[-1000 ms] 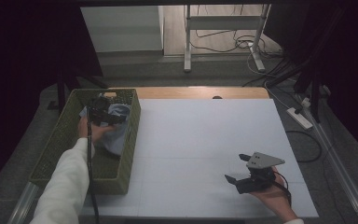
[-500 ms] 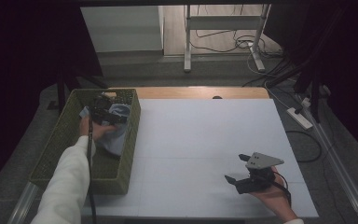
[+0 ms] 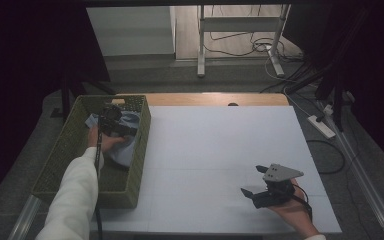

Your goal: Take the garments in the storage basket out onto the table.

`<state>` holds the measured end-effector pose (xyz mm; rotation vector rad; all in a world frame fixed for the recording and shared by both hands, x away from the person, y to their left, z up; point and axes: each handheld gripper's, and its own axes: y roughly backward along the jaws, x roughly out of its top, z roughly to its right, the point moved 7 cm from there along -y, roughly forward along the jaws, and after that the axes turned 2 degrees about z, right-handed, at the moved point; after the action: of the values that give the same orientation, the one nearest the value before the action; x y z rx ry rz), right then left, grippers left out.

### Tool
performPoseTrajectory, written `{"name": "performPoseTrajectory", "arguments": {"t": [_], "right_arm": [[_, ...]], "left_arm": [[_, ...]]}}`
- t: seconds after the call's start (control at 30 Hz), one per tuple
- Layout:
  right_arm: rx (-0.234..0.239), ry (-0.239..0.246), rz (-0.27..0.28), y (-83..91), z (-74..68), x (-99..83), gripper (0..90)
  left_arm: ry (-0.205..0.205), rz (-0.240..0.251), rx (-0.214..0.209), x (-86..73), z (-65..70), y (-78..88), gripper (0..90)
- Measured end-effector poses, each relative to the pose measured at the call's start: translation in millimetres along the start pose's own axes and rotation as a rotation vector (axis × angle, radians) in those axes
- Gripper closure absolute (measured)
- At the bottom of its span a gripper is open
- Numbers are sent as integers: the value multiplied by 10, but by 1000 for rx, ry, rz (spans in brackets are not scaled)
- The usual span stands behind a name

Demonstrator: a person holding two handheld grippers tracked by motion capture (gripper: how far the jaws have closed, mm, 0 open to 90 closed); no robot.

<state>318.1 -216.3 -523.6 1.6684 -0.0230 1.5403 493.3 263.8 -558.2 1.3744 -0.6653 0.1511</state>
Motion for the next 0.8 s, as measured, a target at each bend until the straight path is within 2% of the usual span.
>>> {"name": "performPoseTrajectory", "arguments": {"t": [0.4, 0.67, 0.8], "right_arm": [[0, 6, -5, -6, -6, -5, 88], [0, 9, -7, -10, -11, -5, 88], [-1, 10, -7, -10, -12, -5, 88]], "left_arm": [[26, 27, -4, -25, -34, -59, 4], [42, -10, 16, -39, -35, -71, 22], [45, -4, -12, -61, -36, -89, 55]]}}
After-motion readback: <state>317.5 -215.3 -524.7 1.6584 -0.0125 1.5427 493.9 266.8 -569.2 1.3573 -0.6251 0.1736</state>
